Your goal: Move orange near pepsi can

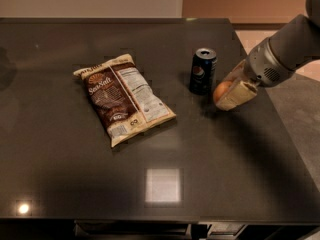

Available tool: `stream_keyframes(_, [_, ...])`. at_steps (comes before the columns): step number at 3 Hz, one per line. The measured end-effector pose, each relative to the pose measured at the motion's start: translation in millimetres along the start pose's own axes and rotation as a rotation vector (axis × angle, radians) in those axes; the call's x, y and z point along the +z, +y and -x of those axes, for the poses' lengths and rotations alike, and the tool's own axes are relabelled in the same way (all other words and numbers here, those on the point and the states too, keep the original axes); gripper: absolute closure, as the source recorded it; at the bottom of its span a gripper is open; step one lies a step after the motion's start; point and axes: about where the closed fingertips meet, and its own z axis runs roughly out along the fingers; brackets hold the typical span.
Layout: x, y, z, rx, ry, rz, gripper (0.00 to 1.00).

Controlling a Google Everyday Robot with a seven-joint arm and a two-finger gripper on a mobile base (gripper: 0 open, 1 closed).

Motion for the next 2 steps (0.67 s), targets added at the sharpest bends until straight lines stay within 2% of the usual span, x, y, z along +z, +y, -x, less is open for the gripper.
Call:
stream_keyframes(1, [11, -13, -7, 0.027, 0.004, -0.003, 0.85])
stream_keyframes(2, [21, -26, -13, 0.050, 0.003, -0.006, 0.61])
